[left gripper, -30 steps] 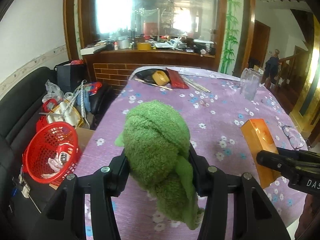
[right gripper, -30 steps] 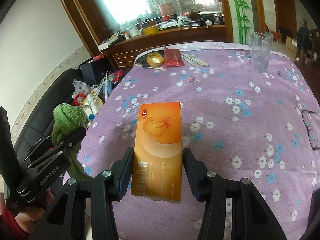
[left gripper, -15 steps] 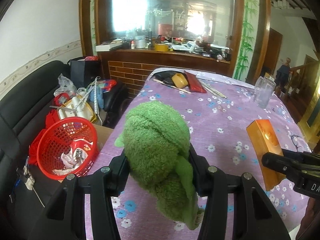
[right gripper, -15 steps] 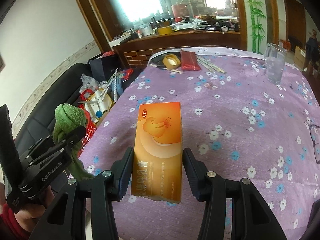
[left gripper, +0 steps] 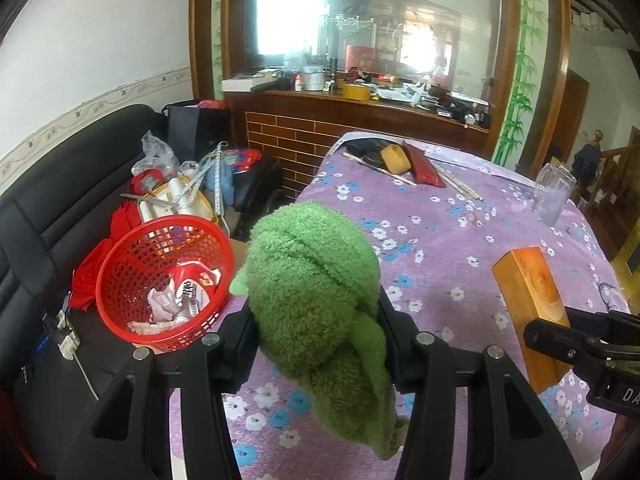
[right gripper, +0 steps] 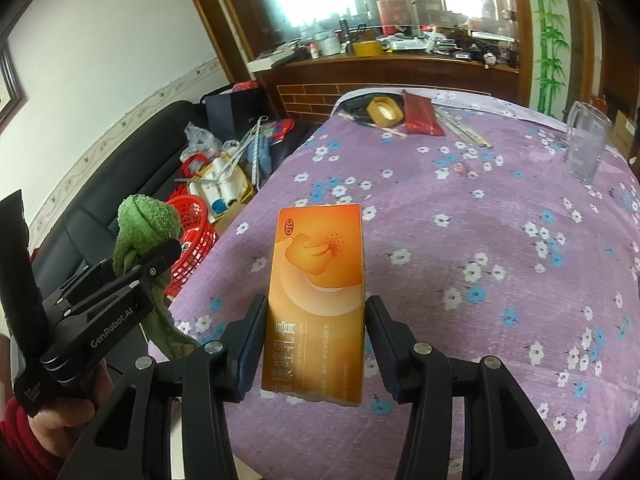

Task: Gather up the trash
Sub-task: 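Lift the green towel and orange box and turn toward the wastebasket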

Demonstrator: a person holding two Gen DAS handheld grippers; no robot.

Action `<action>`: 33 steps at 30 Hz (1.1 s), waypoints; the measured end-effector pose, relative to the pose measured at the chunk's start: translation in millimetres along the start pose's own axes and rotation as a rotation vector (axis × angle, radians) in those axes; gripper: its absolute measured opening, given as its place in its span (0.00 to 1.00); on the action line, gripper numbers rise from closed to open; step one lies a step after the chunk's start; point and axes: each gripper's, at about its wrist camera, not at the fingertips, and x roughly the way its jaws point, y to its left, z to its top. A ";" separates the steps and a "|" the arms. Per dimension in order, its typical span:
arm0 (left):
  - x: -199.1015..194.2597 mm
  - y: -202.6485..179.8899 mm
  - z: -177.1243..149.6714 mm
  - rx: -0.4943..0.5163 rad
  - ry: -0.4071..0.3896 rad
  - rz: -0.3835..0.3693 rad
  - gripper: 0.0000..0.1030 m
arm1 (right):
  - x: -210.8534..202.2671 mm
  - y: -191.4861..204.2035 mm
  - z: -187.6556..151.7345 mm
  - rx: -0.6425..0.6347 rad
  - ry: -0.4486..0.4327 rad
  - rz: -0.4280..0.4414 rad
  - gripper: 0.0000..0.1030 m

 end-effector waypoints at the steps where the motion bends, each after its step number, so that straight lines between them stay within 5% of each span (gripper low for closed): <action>1: 0.2 2.3 -0.4 -0.003 0.001 0.002 0.49 | 1.5 1.8 0.2 -0.004 0.003 0.001 0.52; 33: 19.5 79.1 8.8 -0.101 -0.012 0.043 0.49 | 51.0 74.0 19.8 -0.114 0.072 0.019 0.52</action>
